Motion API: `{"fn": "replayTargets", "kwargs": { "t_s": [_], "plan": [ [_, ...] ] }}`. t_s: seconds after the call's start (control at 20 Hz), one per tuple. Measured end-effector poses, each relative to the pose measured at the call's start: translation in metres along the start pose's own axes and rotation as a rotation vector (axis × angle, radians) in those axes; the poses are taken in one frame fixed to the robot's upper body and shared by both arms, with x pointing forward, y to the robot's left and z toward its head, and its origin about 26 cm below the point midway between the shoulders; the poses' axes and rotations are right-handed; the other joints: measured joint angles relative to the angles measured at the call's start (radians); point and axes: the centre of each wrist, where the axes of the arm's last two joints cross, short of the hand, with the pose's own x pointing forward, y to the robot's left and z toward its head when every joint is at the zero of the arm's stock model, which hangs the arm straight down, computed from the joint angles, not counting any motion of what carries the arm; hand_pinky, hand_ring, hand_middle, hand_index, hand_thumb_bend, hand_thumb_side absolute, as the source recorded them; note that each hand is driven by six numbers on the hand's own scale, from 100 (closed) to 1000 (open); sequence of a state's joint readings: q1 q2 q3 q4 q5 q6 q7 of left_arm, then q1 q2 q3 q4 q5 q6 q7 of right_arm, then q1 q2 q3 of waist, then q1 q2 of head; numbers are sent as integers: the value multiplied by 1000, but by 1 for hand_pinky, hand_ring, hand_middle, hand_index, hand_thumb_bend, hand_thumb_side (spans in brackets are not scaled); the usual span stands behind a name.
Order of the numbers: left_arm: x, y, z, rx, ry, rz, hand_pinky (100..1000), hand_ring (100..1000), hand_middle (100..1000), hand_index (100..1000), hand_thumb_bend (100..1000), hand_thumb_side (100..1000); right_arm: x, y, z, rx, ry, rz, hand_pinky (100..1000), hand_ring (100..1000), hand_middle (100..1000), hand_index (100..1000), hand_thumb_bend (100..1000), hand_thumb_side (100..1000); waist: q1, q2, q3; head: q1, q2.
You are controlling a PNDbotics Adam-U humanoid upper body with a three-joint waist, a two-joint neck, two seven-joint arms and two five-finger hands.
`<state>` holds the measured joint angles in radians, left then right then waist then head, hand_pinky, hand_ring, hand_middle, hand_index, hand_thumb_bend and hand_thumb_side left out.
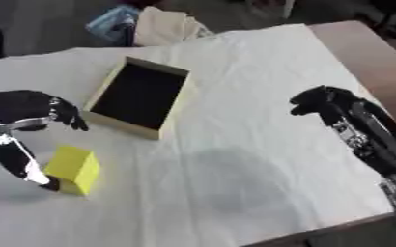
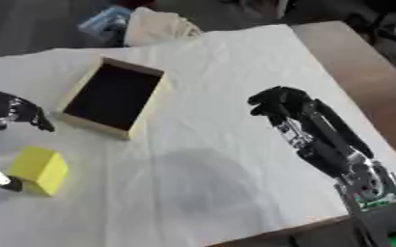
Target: Pick up objects on the table and place them in the box.
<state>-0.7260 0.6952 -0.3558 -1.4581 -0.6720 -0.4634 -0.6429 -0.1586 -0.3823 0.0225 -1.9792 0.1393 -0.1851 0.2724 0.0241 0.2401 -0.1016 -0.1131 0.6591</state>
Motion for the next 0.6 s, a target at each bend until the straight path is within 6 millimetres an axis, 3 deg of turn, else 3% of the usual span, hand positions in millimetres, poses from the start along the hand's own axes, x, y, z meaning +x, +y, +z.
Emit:
{"fn": "replayTargets", "kwargs": {
  "t_s": [0.6],
  "plan": [
    [4, 1, -2, -22, -1, 22, 784, 699, 644, 818, 772, 427, 0, 0, 0, 1, 0, -1, 742, 699, 717, 787, 100, 928, 2, -1, -1, 0, 0]
  ]
}}
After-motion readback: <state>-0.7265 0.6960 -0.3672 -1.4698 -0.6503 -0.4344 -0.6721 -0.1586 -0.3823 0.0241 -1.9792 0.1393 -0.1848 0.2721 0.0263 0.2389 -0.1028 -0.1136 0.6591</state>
